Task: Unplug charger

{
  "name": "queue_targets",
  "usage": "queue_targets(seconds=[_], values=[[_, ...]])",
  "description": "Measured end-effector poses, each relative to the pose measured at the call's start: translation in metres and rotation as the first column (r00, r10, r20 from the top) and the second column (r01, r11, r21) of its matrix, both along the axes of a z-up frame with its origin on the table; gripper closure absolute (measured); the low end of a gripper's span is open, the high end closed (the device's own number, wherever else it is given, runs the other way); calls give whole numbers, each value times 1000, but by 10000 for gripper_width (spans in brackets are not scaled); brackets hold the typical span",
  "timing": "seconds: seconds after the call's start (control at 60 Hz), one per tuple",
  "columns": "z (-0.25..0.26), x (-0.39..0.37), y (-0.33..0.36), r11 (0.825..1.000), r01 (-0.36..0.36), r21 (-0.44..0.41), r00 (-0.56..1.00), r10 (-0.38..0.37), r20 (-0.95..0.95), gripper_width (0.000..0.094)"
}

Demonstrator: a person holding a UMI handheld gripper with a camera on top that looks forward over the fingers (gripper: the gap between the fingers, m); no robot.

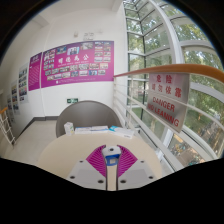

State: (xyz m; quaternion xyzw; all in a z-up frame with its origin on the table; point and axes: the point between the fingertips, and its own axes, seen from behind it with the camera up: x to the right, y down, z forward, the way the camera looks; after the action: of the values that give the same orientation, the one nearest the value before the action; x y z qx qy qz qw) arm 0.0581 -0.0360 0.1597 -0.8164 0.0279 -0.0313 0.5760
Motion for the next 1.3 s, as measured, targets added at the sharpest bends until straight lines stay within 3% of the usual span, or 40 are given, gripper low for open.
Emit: queue_targets(seconds=[0.1,0.217,0.367,0.5,0.733,1.3], values=[[-79,15,-14,987,-29,-158,999,25,-27,807],[-142,22,-28,962,-58,-266,998,51,-33,765],[-160,25,-33,957,-76,-282,996,60,-63,650],[-158,32,-37,956,-69,-286,997,56,-53,332],[-136,37,-57,960,-61,-274,997,69,21,77],[-19,-11,-271,954,21,-298,994,10,104,82]])
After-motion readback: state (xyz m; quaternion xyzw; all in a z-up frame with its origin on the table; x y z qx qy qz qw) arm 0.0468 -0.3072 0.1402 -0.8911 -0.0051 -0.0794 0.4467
